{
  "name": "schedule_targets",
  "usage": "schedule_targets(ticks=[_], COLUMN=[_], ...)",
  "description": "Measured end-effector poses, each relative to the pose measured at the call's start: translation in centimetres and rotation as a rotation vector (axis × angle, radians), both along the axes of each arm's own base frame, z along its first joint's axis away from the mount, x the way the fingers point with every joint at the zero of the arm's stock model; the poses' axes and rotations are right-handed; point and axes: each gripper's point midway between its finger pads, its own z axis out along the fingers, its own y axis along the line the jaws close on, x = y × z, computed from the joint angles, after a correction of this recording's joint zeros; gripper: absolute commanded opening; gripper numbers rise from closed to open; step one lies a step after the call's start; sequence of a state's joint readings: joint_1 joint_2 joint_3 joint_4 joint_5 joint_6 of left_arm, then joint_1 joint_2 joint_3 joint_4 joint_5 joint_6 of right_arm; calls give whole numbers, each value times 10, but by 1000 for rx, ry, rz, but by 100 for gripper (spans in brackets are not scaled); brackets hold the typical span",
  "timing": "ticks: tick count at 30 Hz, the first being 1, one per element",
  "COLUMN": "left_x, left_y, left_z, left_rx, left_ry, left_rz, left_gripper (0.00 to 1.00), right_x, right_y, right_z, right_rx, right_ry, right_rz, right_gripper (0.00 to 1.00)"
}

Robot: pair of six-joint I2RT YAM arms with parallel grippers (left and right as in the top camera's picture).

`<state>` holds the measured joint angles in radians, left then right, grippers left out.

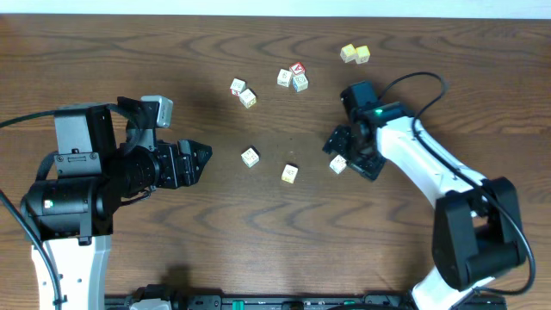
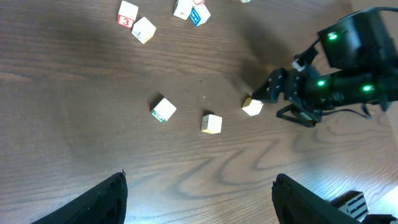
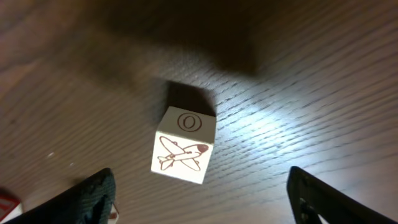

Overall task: Lift 3 blocks
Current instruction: 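Lower the right gripper onto the white '0' block and close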

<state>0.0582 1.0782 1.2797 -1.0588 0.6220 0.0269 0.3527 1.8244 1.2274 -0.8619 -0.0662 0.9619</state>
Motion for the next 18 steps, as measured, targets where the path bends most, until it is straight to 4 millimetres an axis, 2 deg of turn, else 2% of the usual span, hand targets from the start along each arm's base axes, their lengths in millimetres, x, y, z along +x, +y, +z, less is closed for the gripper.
schedule_targets(ticks=[5,8,10,14,18], left_x=[0,0,0,0,0], left_y=[0,0,0,0,0], left_z=[0,0,0,0,0], left_rx=[0,0,0,0,0], left_ry=[0,0,0,0,0], left_rz=[0,0,0,0,0], left_gripper=[75,75,75,75,75], right_x=[0,2,2,3,3], right_y=[1,1,1,1,0], right_z=[-9,-9,-9,-10,-19], right_rx=[-6,-9,-15,-27,-39], right_ry=[18,11,7,5,19], right_rz=[-41,-53,-64,-78,-89], right_gripper=[80,71,69,70,70])
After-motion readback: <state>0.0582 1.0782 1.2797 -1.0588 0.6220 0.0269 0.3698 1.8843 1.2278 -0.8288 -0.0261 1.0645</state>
